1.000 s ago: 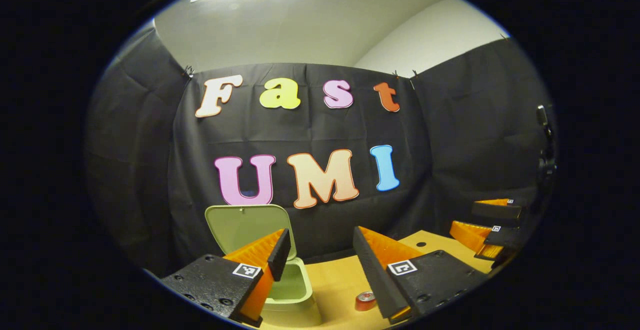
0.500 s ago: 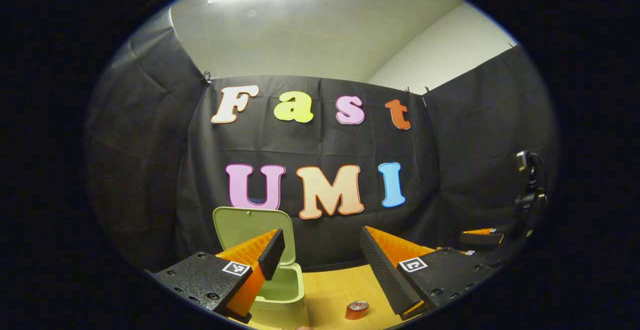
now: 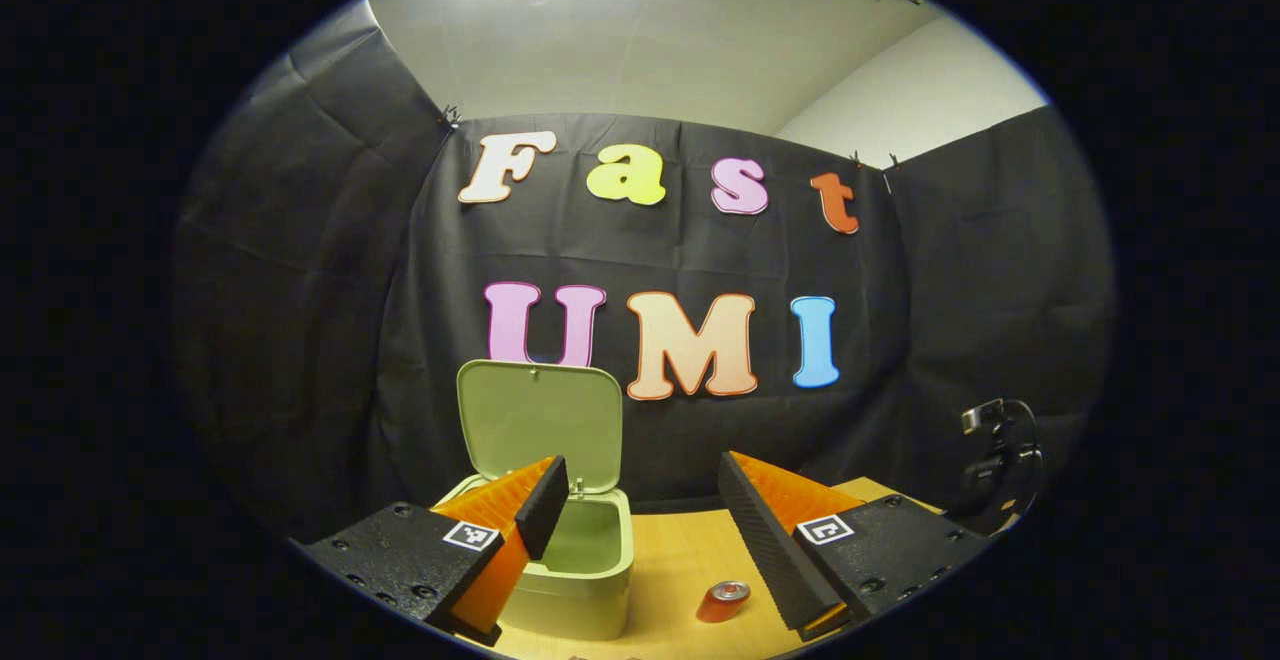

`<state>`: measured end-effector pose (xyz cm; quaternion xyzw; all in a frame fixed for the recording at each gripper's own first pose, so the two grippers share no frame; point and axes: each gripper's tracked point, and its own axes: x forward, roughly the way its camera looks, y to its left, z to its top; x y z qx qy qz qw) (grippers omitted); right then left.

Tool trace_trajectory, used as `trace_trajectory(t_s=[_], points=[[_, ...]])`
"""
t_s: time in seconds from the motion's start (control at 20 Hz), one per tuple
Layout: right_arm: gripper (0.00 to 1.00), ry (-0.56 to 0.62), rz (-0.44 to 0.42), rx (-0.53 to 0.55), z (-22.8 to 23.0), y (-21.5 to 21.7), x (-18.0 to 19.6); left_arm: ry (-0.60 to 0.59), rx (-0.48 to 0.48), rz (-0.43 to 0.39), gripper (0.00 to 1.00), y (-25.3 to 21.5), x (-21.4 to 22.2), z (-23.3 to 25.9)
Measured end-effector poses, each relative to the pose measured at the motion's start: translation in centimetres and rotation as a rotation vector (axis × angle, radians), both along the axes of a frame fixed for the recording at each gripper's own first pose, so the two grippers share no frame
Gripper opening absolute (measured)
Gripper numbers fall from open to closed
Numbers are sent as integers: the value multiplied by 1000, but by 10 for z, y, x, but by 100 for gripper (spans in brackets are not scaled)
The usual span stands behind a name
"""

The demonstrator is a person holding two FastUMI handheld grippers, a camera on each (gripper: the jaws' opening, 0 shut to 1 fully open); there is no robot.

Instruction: Press the lid of the desktop garbage bin to open it, pick up the crumpled paper on the desktop and throw it into the bin, then pick up the pop can on the desktop and drop it into the bin, and finally close the garbage bin lid.

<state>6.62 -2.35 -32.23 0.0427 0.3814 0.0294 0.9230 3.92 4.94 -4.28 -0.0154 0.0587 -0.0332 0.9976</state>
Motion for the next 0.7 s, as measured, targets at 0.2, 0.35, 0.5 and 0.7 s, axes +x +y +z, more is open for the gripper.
trace_trajectory(t_s=[0.2,0.35,0.5,0.7], points=[[98,135,53,-33,-53,-5,-3,32,10,6,92,8,-2,-8],[98,203,81,-9,-74,1,-1,49,41,16,92,13,-7,-13],[96,276,99,-21,-101,5,-6,64,69,6,92,9,-12,-16],[98,354,118,-57,-120,8,-13,82,95,-66,92,-12,-18,-20]])
